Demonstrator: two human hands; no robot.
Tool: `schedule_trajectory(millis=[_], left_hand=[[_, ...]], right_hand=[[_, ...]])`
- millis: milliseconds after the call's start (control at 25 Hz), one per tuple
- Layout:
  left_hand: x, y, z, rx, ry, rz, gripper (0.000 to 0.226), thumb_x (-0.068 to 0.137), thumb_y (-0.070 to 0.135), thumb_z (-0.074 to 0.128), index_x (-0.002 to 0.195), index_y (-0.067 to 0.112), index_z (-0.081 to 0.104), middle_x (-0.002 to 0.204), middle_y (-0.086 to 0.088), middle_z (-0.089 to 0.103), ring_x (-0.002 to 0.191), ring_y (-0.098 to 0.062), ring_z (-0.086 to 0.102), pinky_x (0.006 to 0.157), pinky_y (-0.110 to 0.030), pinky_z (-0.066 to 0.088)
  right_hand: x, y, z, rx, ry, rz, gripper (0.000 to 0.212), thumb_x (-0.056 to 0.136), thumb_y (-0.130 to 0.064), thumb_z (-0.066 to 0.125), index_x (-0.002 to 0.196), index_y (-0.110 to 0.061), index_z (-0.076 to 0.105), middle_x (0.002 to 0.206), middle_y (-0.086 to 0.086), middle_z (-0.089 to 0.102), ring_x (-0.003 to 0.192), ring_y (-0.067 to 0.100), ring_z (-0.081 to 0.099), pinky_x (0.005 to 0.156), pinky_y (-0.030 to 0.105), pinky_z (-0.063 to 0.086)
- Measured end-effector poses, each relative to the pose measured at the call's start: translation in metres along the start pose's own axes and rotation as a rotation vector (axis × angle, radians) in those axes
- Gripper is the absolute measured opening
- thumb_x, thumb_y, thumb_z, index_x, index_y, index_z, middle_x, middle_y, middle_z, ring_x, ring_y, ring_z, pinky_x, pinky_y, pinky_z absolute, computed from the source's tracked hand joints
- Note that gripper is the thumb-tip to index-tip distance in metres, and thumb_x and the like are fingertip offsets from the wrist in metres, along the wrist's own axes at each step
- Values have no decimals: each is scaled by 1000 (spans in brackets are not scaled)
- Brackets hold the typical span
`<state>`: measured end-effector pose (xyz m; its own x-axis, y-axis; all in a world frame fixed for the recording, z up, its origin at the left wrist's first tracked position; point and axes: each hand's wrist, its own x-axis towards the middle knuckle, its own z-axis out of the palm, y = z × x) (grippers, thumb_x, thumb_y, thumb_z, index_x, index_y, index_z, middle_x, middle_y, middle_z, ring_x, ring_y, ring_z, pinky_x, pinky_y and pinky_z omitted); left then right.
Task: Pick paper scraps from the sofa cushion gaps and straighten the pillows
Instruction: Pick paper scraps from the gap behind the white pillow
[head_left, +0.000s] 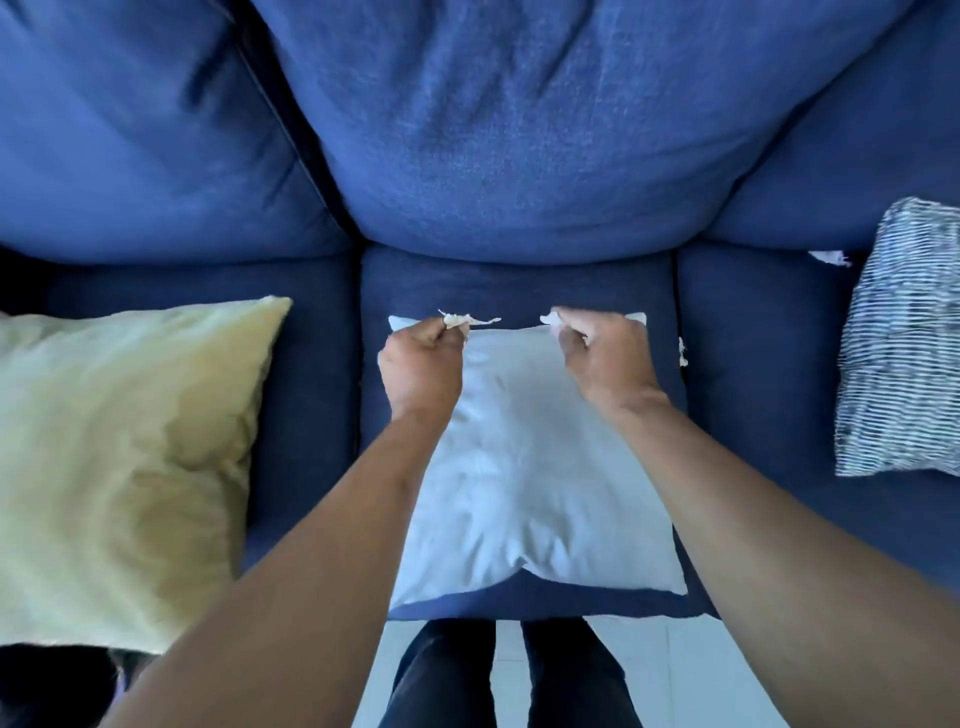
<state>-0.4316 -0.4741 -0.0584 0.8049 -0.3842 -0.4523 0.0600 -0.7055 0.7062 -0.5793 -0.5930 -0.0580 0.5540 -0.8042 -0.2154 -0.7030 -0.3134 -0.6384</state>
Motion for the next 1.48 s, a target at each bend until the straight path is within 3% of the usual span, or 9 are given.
schedule_trajectory(millis=[160, 280, 400, 520, 800, 960, 1120, 1320, 1480], left_hand=[[-58, 14, -61, -21, 66, 97, 49, 87, 24, 66, 57, 11, 29, 53, 4, 23, 55, -14, 22, 47, -27, 21], [-94, 12, -101, -4, 145, 131, 43, 86, 25, 62, 61, 6, 33, 56, -9, 29, 54, -12, 21, 45, -25, 22], [-127, 0, -141, -11, 242, 124, 39, 87, 26, 60, 62, 6, 39, 52, -2, 29, 52, -12, 22, 45, -25, 23], [-165, -24, -176, 16, 344, 66, 35, 90, 26, 59, 65, 4, 46, 50, -1, 31, 51, -12, 25, 47, -28, 25], [-237, -93, -236, -41, 606, -157, 34, 88, 32, 62, 68, 5, 53, 51, -9, 37, 50, -13, 27, 46, -27, 26], [-267, -142, -268, -115, 732, -224, 28, 85, 32, 61, 69, 9, 59, 50, -8, 38, 49, -13, 30, 48, -32, 31], [-297, -191, -298, -131, 808, -288, 25, 86, 35, 58, 65, 22, 58, 49, 5, 45, 46, -9, 37, 44, -23, 28], [-324, -282, -365, -125, 890, -456, 26, 88, 32, 63, 67, 17, 57, 50, 2, 49, 55, -16, 47, 50, -24, 33], [-338, -336, -421, -135, 906, -500, 28, 88, 28, 65, 67, 12, 56, 51, -1, 48, 54, -20, 48, 54, -31, 33]], right_hand=[[-48, -60, -26, 123, 33, -7, 22, 94, -19, 61, 107, -16, 78, 104, -1, 78, 93, 17, 72, 80, 7, 45], [-75, -90, -37, 88, 39, -51, 25, 97, -22, 55, 107, -22, 78, 79, -2, 76, 69, 12, 63, 68, 1, 38], [-101, -118, -40, 122, 25, -118, 21, 96, -20, 57, 98, -10, 74, 61, 3, 65, 58, 10, 52, 62, 28, 47], [-128, -147, -33, 139, -32, -217, 16, 94, -20, 63, 94, -13, 78, 49, -16, 53, 53, 6, 49, 58, 20, 39], [-184, -211, 13, 79, -282, -394, 28, 94, -22, 61, 66, -23, 58, 44, -7, 35, 49, 11, 35, 50, 17, 27], [-219, -247, 48, 40, -408, -484, 20, 95, -23, 61, 101, -11, 76, 63, -1, 67, 62, 7, 52, 66, 28, 51], [-254, -281, 92, 25, -474, -610, 18, 94, -22, 66, 106, -16, 78, 79, -11, 77, 75, -1, 63, 72, 4, 43], [-327, -343, 176, -16, -614, -713, 18, 95, -22, 65, 105, -17, 79, 95, 7, 78, 87, 25, 72, 79, 36, 58], [-379, -385, 229, -57, -700, -726, 20, 96, -20, 62, 106, -24, 79, 92, 2, 79, 82, 25, 71, 76, 38, 56]])
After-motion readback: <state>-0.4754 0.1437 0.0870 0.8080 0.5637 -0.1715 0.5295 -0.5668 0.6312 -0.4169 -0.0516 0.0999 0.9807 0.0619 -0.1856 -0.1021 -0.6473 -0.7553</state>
